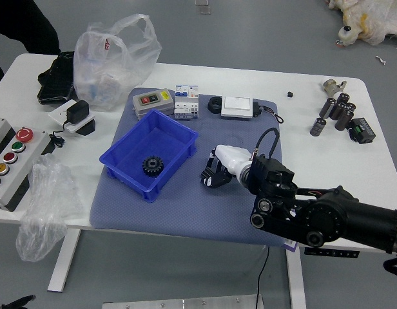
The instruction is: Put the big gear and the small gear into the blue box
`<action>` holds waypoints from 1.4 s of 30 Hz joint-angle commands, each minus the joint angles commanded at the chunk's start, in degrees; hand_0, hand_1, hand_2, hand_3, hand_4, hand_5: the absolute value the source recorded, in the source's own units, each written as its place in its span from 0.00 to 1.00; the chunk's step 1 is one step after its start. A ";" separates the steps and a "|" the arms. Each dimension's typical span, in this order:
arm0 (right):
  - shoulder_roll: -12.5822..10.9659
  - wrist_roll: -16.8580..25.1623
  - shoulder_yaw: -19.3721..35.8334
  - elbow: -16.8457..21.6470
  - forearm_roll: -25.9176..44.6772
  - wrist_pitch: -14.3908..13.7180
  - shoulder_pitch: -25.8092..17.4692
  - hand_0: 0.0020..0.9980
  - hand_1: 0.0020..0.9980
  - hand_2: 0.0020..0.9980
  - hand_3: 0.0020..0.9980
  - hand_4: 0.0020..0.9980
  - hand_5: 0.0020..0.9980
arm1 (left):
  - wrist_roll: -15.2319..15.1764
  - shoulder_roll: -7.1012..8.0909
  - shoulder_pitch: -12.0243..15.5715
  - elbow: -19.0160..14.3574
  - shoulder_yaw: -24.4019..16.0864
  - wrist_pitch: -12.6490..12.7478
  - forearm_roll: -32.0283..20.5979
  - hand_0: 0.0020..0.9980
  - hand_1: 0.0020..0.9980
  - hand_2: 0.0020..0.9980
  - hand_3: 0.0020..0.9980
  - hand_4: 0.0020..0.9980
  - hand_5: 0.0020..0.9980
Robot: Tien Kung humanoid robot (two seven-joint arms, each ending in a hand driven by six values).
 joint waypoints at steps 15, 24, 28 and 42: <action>-0.56 0.00 2.63 -0.75 -0.77 -1.69 -0.93 0.29 0.34 0.35 0.50 0.70 0.25 | -0.06 -0.06 0.20 0.02 0.08 0.05 -0.16 0.66 0.52 0.56 0.75 0.75 0.58; -0.64 0.00 3.26 -1.68 -1.57 -1.64 -1.02 0.28 0.33 0.34 0.48 0.55 0.10 | -0.09 -0.09 0.26 0.01 0.00 0.05 -0.12 0.66 0.52 0.56 0.75 0.75 0.58; -0.62 0.00 3.28 -1.67 -1.88 -1.57 -1.03 0.28 0.32 0.33 0.46 0.38 0.11 | -0.07 -0.08 0.26 0.01 -0.11 0.06 -0.04 0.66 0.52 0.57 0.75 0.75 0.58; -1.73 0.48 8.09 -0.32 -5.44 -3.28 1.28 0.27 0.31 0.31 0.44 0.35 0.05 | 0.03 0.02 0.25 -0.05 -0.23 0.08 0.02 0.66 0.52 0.57 0.75 0.75 0.58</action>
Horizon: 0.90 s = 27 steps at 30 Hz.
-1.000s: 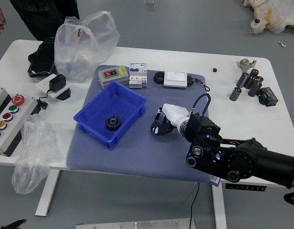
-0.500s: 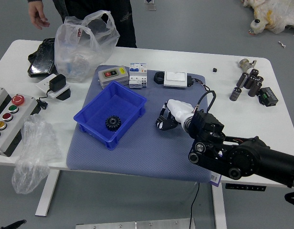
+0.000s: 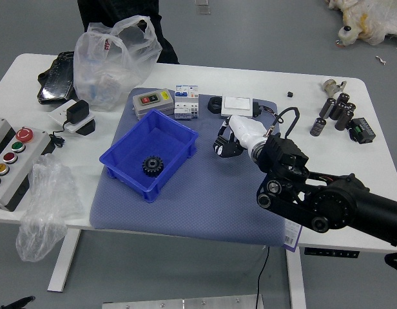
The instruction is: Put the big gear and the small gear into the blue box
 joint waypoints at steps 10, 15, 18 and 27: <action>5.24 3.97 -4.27 -2.19 -0.47 -2.32 6.60 0.26 0.31 0.31 0.42 0.34 0.04 | 0.51 0.10 0.14 -0.18 -0.40 -0.06 0.40 0.66 0.52 0.57 0.75 0.76 0.59; 7.16 7.89 -6.94 -3.45 0.93 -5.77 7.88 0.26 0.31 0.31 0.42 0.34 0.04 | 0.61 0.22 -0.01 -0.22 -0.47 -0.07 0.52 0.66 0.52 0.57 0.75 0.76 0.59; 7.91 10.47 -8.14 -3.02 1.73 -7.73 8.25 0.27 0.34 0.35 0.42 0.34 0.04 | 0.75 0.28 0.06 -0.26 -0.58 -0.08 0.61 0.66 0.52 0.57 0.75 0.76 0.59; 10.76 20.45 -12.95 -3.90 7.12 -8.45 8.19 0.38 0.51 0.59 0.48 0.42 0.00 | 0.60 0.42 0.15 -0.28 -0.08 -0.23 0.12 0.66 0.52 0.57 0.75 0.76 0.59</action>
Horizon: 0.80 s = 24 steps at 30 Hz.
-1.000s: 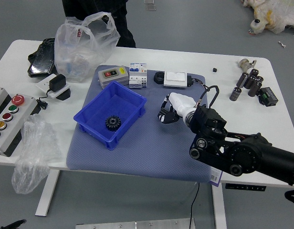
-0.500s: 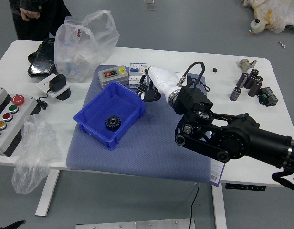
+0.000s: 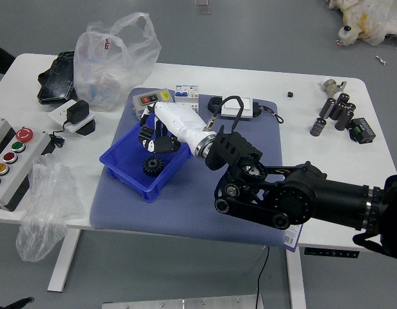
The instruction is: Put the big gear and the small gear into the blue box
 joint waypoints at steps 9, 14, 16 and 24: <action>0.64 2.67 -1.74 -2.33 -0.56 0.61 -1.12 0.46 0.67 0.74 0.68 0.39 0.15 | 0.09 0.10 0.18 -0.02 -0.10 0.00 0.02 0.66 0.52 0.57 0.75 0.76 0.59; 0.76 2.32 -1.25 -2.83 -0.98 0.58 -1.60 0.47 0.68 0.75 0.73 0.44 0.17 | -0.20 0.10 0.07 0.04 0.26 -0.02 -0.31 0.66 0.52 0.57 0.75 0.76 0.59; 0.81 2.00 -1.27 -3.24 -0.83 0.74 -1.76 0.47 0.68 0.75 0.73 0.44 0.17 | -0.31 0.18 0.09 0.06 0.41 0.00 -0.51 0.66 0.52 0.57 0.75 0.76 0.59; 0.44 0.98 0.46 -3.77 -2.20 1.63 -2.21 0.48 0.69 0.77 0.80 0.46 0.16 | -0.24 0.30 0.49 0.06 0.33 0.04 -0.57 0.66 0.52 0.57 0.75 0.76 0.59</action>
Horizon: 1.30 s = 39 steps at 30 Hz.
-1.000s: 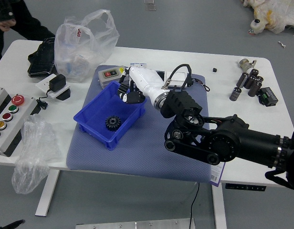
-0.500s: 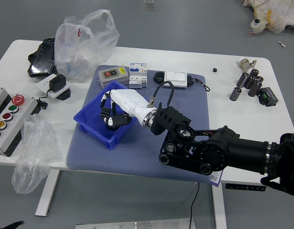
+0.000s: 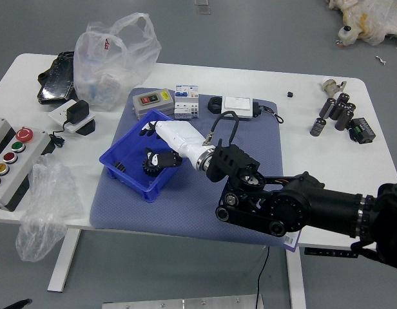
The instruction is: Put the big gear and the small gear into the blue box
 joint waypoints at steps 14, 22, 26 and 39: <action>-12.46 -0.44 21.73 10.02 -14.46 0.47 -1.97 0.64 0.78 0.80 0.84 0.69 0.27 | -0.44 0.01 0.20 0.11 0.60 0.16 -1.03 0.66 0.52 0.57 0.75 0.76 0.59; -16.41 7.58 36.47 9.61 -6.74 -3.96 -9.98 0.90 0.87 0.91 0.98 0.81 0.37 | -0.78 -0.26 -0.02 0.25 0.81 0.11 -1.36 0.66 0.52 0.57 0.75 0.76 0.59; -16.65 12.42 43.21 9.13 -3.06 -6.97 -15.27 0.74 0.91 1.00 1.00 0.85 0.35 | -1.63 -0.51 -0.09 0.40 1.43 -0.20 -2.21 0.66 0.52 0.57 0.75 0.76 0.59; -16.78 25.12 59.25 10.19 3.67 -5.40 -30.97 0.31 0.56 1.00 1.00 0.92 0.38 | -3.19 -1.14 -0.07 0.55 1.35 -1.45 -2.92 0.66 0.52 0.57 0.75 0.76 0.59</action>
